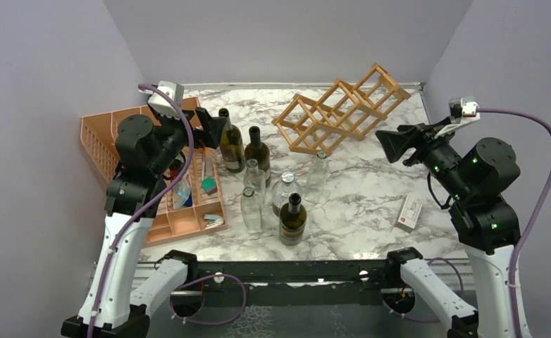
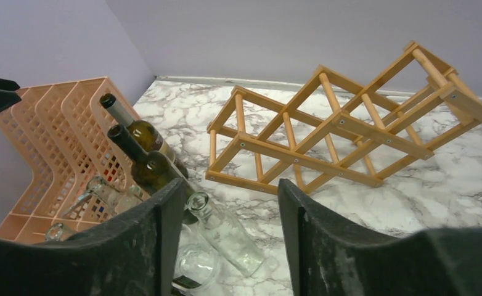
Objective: Put the wine bottle on the wine rack
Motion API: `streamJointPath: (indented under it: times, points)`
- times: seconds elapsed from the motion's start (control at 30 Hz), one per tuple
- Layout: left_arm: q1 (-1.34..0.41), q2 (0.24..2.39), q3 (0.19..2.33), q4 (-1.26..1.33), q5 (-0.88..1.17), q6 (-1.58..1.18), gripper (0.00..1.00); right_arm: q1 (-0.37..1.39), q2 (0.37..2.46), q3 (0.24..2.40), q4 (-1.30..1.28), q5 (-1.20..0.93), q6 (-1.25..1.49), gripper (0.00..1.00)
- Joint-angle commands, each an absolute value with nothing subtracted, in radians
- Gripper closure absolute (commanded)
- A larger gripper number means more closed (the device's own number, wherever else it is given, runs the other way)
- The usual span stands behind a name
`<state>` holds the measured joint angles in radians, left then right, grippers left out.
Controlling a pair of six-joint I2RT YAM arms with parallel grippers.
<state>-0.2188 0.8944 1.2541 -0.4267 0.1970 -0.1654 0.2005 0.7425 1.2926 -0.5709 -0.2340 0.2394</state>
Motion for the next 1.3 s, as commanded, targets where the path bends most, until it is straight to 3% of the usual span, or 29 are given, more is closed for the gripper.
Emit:
streamJointPath:
  times: [0.0, 0.23, 0.43, 0.67, 0.77, 1.03, 1.27]
  points:
    - [-0.204, 0.83, 1.217, -0.354, 0.286, -0.214, 0.04, 0.191, 0.728, 1.282, -0.575, -0.29, 0.252, 0.28]
    - [-0.198, 0.771, 1.176, -0.326, 0.375, -0.215, 0.01, 0.188, 0.735, 1.232, -0.55, -0.386, 0.227, 0.18]
    - [-0.196, 0.744, 1.147, -0.275, 0.474, -0.214, 0.01, 0.187, 0.856, 1.223, -0.567, -0.576, 0.174, 0.21]
    - [-0.195, 0.758, 1.133, -0.187, 0.558, -0.244, 0.01, 0.193, 0.959, 1.201, -0.538, -0.623, 0.159, 0.25]
    - [-0.195, 0.776, 1.128, -0.148, 0.591, -0.256, 0.01, 0.236, 0.989, 1.203, -0.532, -0.564, 0.166, 0.28]
    - [-0.195, 0.805, 1.122, -0.111, 0.614, -0.274, 0.01, 0.497, 1.16, 1.323, -0.632, -0.13, 0.154, 0.28]
    - [-0.195, 0.819, 1.113, -0.107, 0.607, -0.278, 0.01, 0.58, 1.2, 1.321, -0.609, -0.048, 0.121, 0.28]
